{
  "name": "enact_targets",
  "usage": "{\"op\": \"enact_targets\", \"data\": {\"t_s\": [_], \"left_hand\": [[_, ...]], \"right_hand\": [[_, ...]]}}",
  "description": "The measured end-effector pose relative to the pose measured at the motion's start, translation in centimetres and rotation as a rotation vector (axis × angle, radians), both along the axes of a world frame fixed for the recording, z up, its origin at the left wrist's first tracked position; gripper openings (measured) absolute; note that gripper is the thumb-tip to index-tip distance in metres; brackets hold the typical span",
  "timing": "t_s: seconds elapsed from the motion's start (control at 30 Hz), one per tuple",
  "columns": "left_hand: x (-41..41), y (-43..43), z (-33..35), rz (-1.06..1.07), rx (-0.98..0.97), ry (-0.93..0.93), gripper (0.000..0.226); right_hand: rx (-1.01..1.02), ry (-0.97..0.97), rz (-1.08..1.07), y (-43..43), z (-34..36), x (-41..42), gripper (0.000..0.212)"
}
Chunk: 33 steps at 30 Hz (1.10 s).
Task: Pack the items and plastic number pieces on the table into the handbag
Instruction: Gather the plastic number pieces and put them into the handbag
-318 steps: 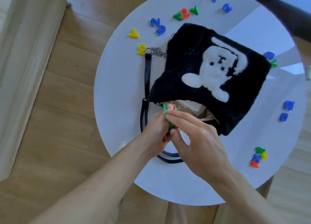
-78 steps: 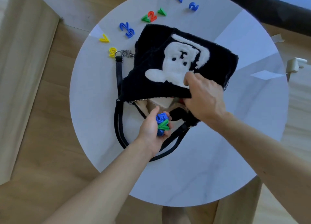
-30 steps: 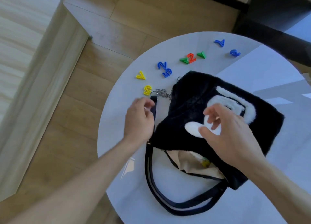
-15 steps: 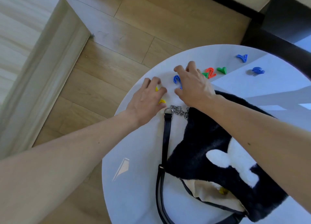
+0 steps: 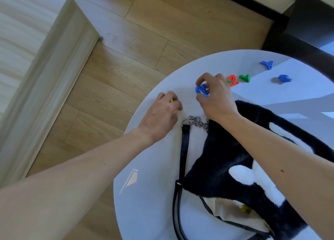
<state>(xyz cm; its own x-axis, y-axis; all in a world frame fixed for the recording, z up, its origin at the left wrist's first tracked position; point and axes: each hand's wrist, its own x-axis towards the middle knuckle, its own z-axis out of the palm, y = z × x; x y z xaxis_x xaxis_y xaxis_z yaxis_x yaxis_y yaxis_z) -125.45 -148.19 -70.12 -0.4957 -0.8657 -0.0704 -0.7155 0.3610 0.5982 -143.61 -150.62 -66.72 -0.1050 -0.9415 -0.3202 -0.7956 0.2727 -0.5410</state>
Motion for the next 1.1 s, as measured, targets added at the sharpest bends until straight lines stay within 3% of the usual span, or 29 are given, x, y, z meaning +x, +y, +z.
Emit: {"op": "enact_targets", "data": {"t_s": [0.07, 0.17, 0.23, 0.33, 0.43, 0.53, 0.63, 0.73, 0.83, 0.93, 1.0, 1.1], "left_hand": [[-0.9, -0.6, 1.7, 0.361, 0.289, 0.244, 0.012], [-3.1, -1.4, 4.7, 0.827, 0.943, 0.879, 0.007], [-4.5, -1.4, 5.9, 0.905, 1.245, 1.191, 0.014], [-6.5, -0.5, 6.8, 0.820, 1.485, 1.366, 0.027], [-8.0, 0.2, 6.2, 0.743, 1.537, 1.388, 0.039], [-8.4, 0.5, 5.9, 0.723, 1.501, 1.327, 0.041], [-8.7, 0.4, 6.1, 0.819, 1.478, 1.269, 0.032], [-8.3, 0.0, 5.9, 0.884, 1.538, 1.361, 0.037], [-7.9, -0.4, 5.9, 0.844, 1.549, 1.412, 0.036], [-8.0, -0.7, 5.4, 0.844, 1.547, 1.426, 0.038], [-8.1, -1.0, 5.2, 0.846, 1.548, 1.435, 0.038], [-8.2, -1.4, 4.9, 0.867, 1.536, 1.425, 0.039]], "right_hand": [[-0.045, -0.147, -0.127, 0.0, 1.4, 0.0, 0.026], [-0.098, -0.378, -0.167, 0.9, 4.3, 0.5, 0.024], [-0.108, -0.379, -0.089, 2.0, 6.1, 0.8, 0.027], [-0.112, -0.207, 0.081, 3.6, 7.8, 1.2, 0.026], [-0.042, 0.008, 0.238, 4.7, 8.4, 1.1, 0.022], [-0.047, 0.031, 0.293, 5.3, 9.1, 0.4, 0.023], [-0.125, -0.047, 0.187, 5.1, 10.3, -1.0, 0.030], [-0.248, 0.006, -0.056, 3.0, 9.2, -4.0, 0.040], [0.016, 0.210, -0.204, -0.4, 5.5, -8.1, 0.072], [0.252, 0.297, -0.133, -2.0, 2.1, -9.6, 0.099], [0.262, 0.346, -0.071, -2.5, 0.7, -9.3, 0.101], [0.178, 0.387, -0.004, -2.9, -0.2, -8.8, 0.083]]}}
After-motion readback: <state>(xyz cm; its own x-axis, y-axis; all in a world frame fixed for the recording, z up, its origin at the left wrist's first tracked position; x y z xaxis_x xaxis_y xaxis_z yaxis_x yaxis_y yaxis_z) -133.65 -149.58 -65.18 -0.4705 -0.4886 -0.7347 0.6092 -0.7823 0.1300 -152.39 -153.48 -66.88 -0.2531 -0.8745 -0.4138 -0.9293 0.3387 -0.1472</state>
